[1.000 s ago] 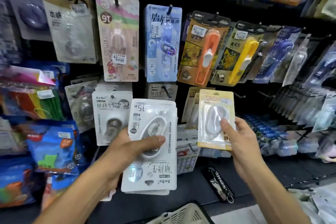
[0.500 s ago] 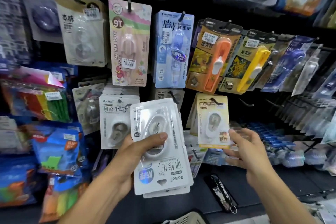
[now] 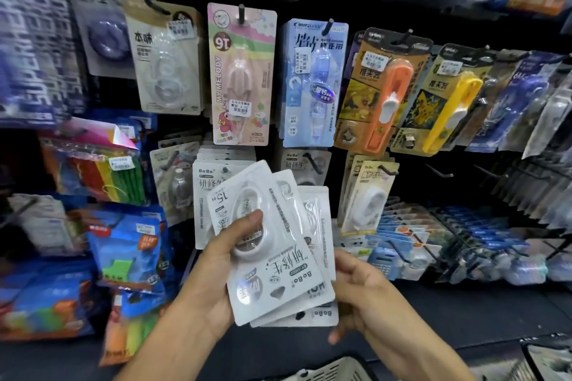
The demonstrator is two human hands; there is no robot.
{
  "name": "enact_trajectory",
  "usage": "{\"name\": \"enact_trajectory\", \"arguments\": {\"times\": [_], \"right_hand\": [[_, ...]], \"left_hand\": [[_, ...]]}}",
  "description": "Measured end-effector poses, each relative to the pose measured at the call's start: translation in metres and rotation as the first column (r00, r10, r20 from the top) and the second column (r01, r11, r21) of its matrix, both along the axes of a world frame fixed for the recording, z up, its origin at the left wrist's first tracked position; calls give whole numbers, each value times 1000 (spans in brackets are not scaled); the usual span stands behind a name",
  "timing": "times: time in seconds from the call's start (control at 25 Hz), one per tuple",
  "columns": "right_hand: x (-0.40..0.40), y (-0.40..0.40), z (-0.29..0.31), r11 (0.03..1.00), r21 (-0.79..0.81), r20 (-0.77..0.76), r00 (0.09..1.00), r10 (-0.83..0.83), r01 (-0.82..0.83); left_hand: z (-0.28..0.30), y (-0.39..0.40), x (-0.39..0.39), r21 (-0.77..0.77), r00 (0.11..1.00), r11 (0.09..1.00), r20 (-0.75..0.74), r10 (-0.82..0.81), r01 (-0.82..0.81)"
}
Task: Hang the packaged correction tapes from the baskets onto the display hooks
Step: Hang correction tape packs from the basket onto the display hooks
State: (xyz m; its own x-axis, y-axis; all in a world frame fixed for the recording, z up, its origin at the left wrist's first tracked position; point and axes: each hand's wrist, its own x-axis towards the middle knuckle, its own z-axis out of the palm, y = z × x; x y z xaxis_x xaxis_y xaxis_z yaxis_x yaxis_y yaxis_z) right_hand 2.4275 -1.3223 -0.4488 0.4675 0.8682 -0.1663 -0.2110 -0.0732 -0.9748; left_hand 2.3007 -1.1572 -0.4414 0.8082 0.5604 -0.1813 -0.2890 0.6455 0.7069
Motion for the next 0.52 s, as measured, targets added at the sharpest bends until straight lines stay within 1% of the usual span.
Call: {"name": "enact_trajectory", "arguments": {"times": [0.08, 0.12, 0.16, 0.2, 0.24, 0.28, 0.32, 0.36, 0.4, 0.44, 0.52], "right_hand": [[-1, 1, -2, 999, 2, 15, 999, -38, 38], [-1, 3, -4, 994, -2, 59, 993, -105, 105], [-1, 4, -5, 985, -14, 133, 976, -170, 173], [0, 4, -4, 977, -36, 225, 954, -199, 212], [1, 4, -1, 980, -56, 288, 942, -169, 193], [2, 3, 2, 989, -83, 300, 950, -92, 122], [3, 1, 2, 993, -106, 278, 961, -17, 48], [4, 0, 3, 994, -105, 254, 967, -2, 29], [5, 0, 4, 992, -83, 248, 966, -71, 94], [8, 0, 4, 974, -37, 242, 947, -210, 225], [16, -4, 8, 870, 120, 179, 852, -492, 478]], "left_hand": [[0, 2, -3, 20, 999, 1000, -32, -12, 13], [-1, 2, -4, 27, 999, 999, -44, -31, 32], [-2, 0, -4, 38, 997, 998, -56, -49, 51], [-2, -2, -5, 59, 995, 996, -75, -61, 65], [-3, -3, -5, 83, 993, 994, -101, -68, 76], [-3, -4, -6, 94, 989, 992, -127, -77, 90], [-4, -4, -7, 89, 985, 990, -142, -95, 109], [-5, -3, -8, 75, 982, 989, -148, -116, 128], [-5, -2, -9, 60, 979, 987, -151, -137, 147], [-5, 0, -10, 43, 975, 985, -153, -160, 169], [-4, 2, -12, 33, 968, 979, -160, -192, 200]]}}
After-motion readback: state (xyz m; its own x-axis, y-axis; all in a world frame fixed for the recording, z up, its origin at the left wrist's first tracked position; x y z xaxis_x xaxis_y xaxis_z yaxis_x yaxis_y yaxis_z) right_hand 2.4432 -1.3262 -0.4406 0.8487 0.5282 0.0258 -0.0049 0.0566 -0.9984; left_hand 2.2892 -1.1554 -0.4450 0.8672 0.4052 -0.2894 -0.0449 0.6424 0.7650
